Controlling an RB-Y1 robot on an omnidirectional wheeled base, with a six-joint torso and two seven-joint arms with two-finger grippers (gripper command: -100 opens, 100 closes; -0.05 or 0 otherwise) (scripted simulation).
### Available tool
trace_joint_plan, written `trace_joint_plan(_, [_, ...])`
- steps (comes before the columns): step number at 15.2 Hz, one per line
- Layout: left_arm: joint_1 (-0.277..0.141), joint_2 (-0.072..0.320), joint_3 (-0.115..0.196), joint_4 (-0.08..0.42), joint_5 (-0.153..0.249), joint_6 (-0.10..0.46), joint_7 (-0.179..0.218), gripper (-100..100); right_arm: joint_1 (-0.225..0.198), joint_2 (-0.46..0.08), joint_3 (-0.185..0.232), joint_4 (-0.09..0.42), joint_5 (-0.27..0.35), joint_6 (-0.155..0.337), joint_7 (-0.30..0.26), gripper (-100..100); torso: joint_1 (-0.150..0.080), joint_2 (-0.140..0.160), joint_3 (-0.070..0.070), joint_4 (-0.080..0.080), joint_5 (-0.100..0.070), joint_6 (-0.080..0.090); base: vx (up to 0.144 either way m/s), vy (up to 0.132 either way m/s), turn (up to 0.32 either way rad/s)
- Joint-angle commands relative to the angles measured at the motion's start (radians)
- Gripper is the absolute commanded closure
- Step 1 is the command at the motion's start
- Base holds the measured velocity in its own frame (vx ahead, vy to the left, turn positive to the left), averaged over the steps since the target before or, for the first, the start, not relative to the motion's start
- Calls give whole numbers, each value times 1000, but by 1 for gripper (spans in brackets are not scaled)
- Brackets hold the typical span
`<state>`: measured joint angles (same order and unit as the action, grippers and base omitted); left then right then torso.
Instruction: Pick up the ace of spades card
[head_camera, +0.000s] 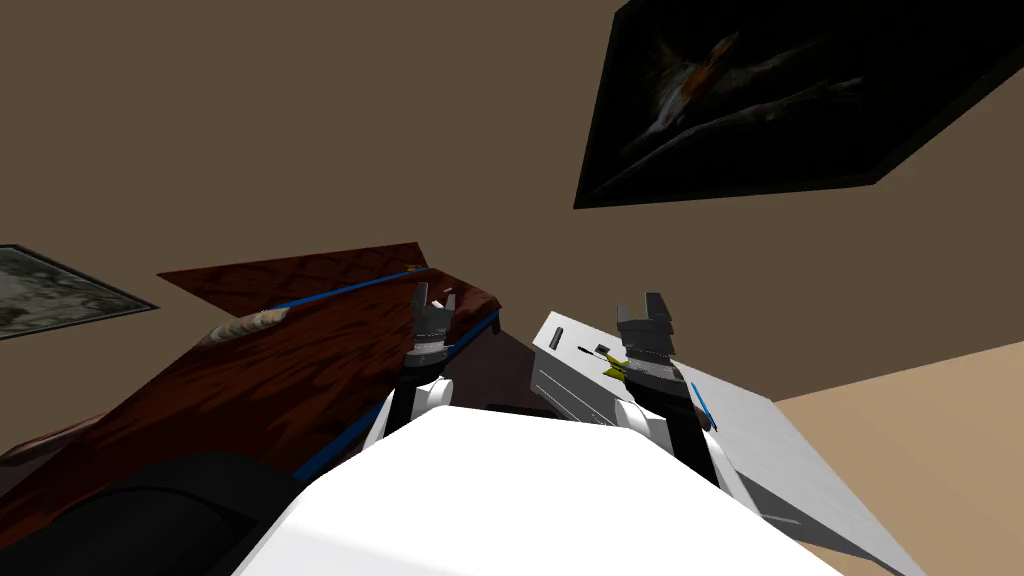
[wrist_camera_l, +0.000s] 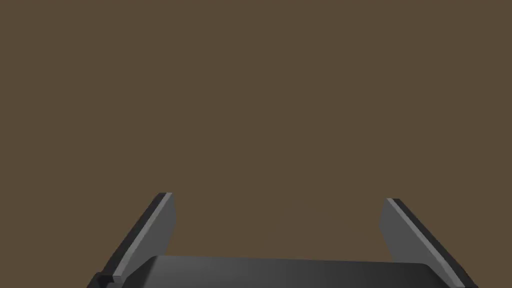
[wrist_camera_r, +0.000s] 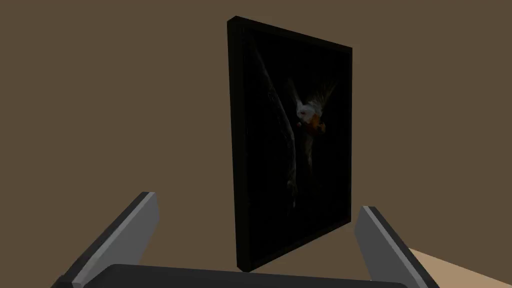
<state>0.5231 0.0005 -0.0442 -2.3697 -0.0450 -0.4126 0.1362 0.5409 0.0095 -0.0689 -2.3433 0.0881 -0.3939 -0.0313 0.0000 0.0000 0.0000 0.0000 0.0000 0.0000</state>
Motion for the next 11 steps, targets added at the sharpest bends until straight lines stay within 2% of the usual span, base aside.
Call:
trace_joint_plan(1, [0, 0, 0, 0, 0, 0, 0, 0, -2, -38, -3, 6, -5, 13, -16, -100, 0, 0, 0, 0, 0, 0, 1, -2, 30])
trace_joint_plan(2, [0, 0, 0, 0, 0, 0, 0, 0, -4, -63, -6, 12, -9, 26, -33, -100, 0, 0, 0, 0, 0, 0, 0, -9, 72])
trace_joint_plan(3, [0, 0, 0, 0, 0, 0, 0, 0, -4, -64, -6, 12, -9, 26, -33, -100, -1, 0, 0, 0, 0, 0, -1, -13, 54])
trace_joint_plan(5, [0, 0, 0, 0, 0, 0, 0, 0, -11, -117, -15, 29, -23, 65, -81, -100, -2, 0, 0, 0, 0, 0, -3, -18, 77])
trace_joint_plan(8, [0, 0, 0, 0, 0, 0, 0, 0, -15, -143, -21, 40, -32, 91, -113, -100, -2, 0, 0, 0, -1, 0, -3, -27, 66])
trace_joint_plan(9, [0, 0, 0, 0, 0, 0, 0, 0, -20, -167, -27, 53, -42, 120, -147, -100, -2, 0, 0, 0, -1, 0, -8, -26, 96])
trace_joint_plan(10, [0, 0, 0, 0, 0, 0, 0, 0, -20, -167, -27, 53, -42, 120, -149, -100, -3, 0, 0, 0, -1, 0, -7, -23, 86])
trace_joint_plan(11, [0, 0, 0, 0, 0, 0, 0, 0, -25, -191, -35, 67, -54, 152, -181, -100, -2, 0, 0, 0, -1, 0, -5, -24, 104])
